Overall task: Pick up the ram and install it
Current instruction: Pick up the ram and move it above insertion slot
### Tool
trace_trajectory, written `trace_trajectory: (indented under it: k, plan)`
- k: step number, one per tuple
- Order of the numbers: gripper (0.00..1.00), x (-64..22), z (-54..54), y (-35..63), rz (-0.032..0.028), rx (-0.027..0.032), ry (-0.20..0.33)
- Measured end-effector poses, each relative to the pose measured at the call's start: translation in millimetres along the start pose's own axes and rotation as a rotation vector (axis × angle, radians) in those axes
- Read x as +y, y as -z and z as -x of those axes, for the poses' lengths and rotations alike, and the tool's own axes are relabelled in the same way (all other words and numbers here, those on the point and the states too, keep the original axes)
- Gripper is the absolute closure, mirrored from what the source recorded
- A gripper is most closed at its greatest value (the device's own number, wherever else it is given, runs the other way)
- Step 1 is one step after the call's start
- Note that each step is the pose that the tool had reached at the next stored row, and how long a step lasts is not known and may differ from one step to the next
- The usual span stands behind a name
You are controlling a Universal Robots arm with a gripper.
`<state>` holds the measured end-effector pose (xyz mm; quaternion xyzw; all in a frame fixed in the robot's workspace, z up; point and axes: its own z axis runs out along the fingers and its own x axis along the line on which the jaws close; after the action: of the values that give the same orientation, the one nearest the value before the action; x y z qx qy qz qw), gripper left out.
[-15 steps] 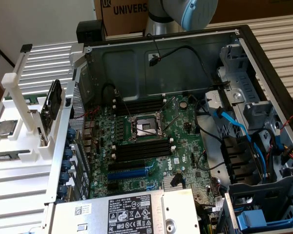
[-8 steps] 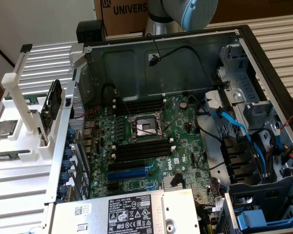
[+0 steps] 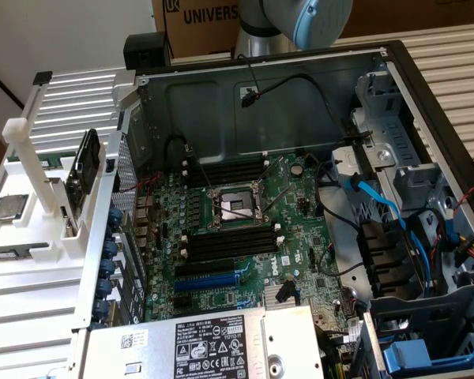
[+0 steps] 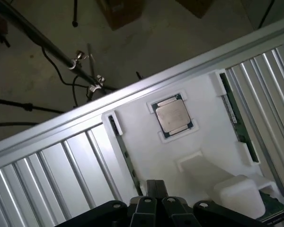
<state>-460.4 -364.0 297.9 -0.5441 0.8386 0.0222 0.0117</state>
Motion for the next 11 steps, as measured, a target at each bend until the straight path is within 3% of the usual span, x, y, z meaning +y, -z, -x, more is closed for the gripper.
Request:
trace_trajectory:
  k: [3, 4, 11]
  plan:
    - [0.90, -0.5, -1.1, -0.6, -0.0121, -0.0052, 0.028]
    - [0.90, -2.6, -5.8, -2.5, -0.0202, -0.0088, 0.071]
    - [0.90, -6.8, -15.2, -9.1, -0.0173, -0.0082, 0.129]
